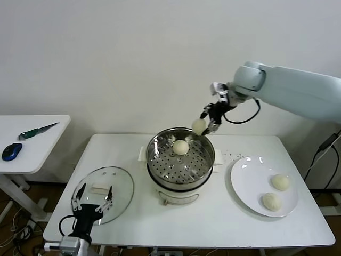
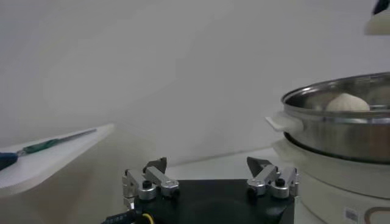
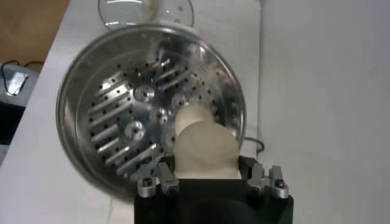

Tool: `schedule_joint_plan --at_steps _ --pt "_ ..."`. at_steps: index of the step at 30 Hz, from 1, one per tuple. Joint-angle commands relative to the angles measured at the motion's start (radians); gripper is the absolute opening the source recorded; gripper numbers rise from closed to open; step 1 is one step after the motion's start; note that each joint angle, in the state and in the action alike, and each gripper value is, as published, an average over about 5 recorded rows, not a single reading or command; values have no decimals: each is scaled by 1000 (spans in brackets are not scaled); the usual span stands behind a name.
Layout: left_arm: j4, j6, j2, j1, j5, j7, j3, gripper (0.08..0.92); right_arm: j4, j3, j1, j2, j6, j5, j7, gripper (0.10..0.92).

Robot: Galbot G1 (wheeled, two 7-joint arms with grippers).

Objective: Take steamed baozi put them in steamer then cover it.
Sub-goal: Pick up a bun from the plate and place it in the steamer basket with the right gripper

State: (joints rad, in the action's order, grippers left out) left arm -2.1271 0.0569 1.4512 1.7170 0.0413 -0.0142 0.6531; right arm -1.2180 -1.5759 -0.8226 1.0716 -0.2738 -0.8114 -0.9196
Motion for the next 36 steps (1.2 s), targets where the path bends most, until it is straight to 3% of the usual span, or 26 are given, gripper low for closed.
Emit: schedule_joint_plan --at_steps 1,12,28,36 --pt "-3 2 -21 10 0 -3 1 823 -27 -58 38 198 -54 -80 106 670" --pt "-2 -12 -11 11 42 4 13 823 82 -27 210 297 -64 -29 130 679" --pt "10 -7 -9 -5 43 13 21 823 96 -12 251 285 -71 14 111 702" --pt "12 2 -5 -22 45 18 16 823 44 28 179 209 -77 45 61 818"
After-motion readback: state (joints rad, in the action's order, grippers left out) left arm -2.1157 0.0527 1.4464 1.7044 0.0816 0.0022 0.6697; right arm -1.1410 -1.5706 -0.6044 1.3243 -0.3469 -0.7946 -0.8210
